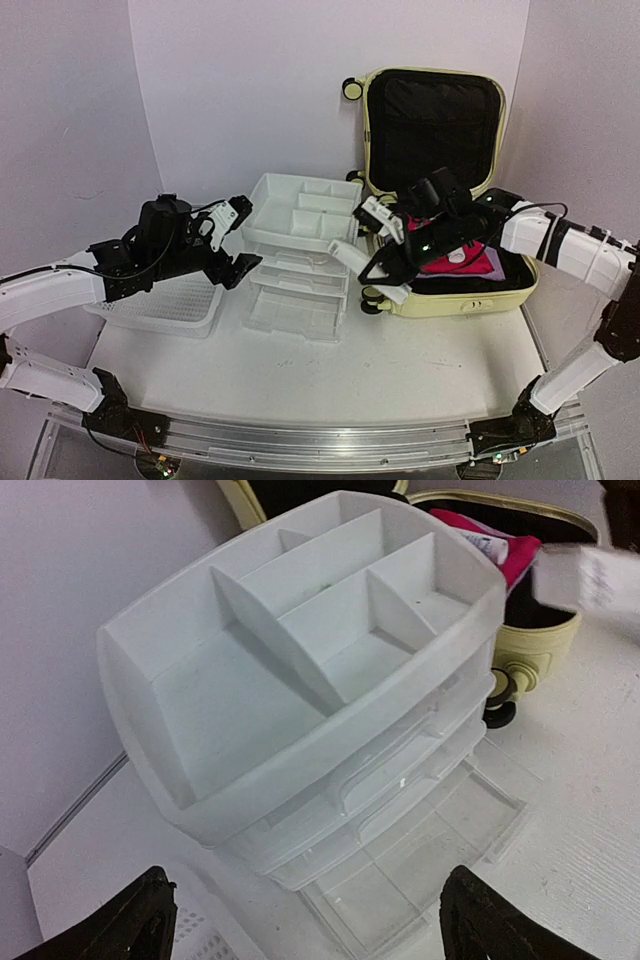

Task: Open, take out, and arrange the luggage

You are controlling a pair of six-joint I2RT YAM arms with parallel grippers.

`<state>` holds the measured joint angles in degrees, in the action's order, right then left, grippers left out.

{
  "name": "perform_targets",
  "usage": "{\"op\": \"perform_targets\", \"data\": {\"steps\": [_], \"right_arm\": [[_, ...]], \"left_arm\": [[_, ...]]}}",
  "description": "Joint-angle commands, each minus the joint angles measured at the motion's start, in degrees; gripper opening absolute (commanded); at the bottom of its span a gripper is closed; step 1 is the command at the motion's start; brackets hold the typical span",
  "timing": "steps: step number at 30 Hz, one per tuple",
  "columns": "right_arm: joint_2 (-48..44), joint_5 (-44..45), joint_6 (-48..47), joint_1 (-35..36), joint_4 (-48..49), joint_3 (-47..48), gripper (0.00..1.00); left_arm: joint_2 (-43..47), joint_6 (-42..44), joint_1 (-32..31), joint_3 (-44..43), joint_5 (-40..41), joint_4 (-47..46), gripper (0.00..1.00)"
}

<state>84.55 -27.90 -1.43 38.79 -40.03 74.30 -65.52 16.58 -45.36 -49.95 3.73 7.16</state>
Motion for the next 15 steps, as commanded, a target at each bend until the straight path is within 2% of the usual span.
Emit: {"op": "perform_targets", "data": {"steps": [1, 8, 15], "right_arm": [[6.73, 1.31, -6.15, 9.2, 4.83, 4.48, 0.27], [23.06, 13.34, -17.35, 16.37, -0.36, 21.22, 0.26], [34.13, 21.74, -27.0, 18.16, -1.1, 30.13, 0.26]], "left_arm": [[2.75, -4.53, 1.11, -0.58, 6.73, -3.51, 0.92], [10.85, -6.82, 1.5, 3.34, 10.7, -3.39, 0.93], [17.96, -7.95, 1.6, 7.15, 13.56, -3.31, 0.94]]}}
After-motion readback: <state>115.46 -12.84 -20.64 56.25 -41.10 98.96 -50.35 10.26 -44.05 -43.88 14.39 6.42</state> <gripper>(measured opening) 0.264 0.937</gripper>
